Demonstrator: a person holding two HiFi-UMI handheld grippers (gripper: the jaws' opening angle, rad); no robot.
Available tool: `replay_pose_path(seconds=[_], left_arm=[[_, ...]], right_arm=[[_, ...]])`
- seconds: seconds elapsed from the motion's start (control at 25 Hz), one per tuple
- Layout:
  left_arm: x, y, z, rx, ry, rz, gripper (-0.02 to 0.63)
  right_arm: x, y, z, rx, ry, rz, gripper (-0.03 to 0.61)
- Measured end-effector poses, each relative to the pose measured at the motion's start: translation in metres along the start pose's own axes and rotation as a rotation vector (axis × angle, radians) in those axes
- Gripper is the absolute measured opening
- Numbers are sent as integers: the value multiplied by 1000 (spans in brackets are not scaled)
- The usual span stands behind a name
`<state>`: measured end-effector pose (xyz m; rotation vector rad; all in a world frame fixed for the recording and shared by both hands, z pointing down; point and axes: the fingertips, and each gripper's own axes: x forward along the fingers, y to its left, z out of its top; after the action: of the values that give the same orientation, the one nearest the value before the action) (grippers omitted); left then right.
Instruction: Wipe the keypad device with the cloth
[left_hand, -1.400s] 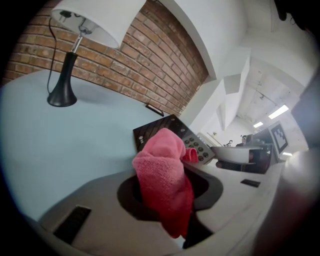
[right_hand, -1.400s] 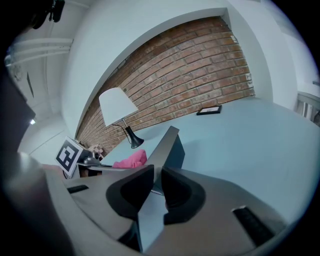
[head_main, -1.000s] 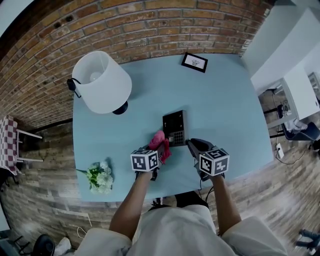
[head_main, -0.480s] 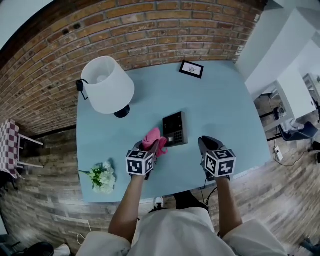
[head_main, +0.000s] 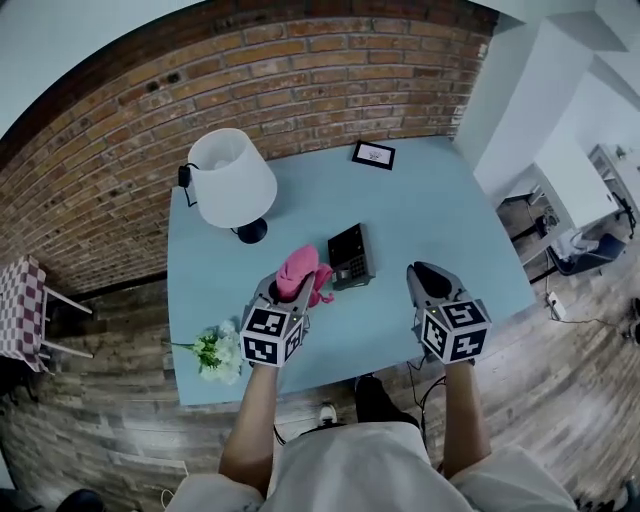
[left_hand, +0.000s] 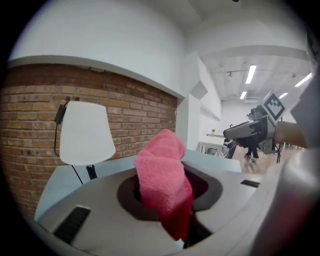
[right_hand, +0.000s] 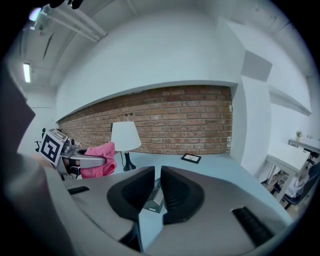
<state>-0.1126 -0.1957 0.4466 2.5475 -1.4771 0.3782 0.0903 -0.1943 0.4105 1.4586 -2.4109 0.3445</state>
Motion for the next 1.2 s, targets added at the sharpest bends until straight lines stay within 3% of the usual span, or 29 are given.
replay_pose_path(seconds=[0.2,0.52,1.2], left_arm=[[-46,-24,41,104,-83,-17,141],[-116,-58,84,198,-187,-41,141],[-180,-97,116,297,-277,-84,141]], right_arm=[[-45,29,28,-38,-77,-3,60],[-108,70,56,-90,-171,-17,58],[-170,107,70,-173,-233,-48,55]])
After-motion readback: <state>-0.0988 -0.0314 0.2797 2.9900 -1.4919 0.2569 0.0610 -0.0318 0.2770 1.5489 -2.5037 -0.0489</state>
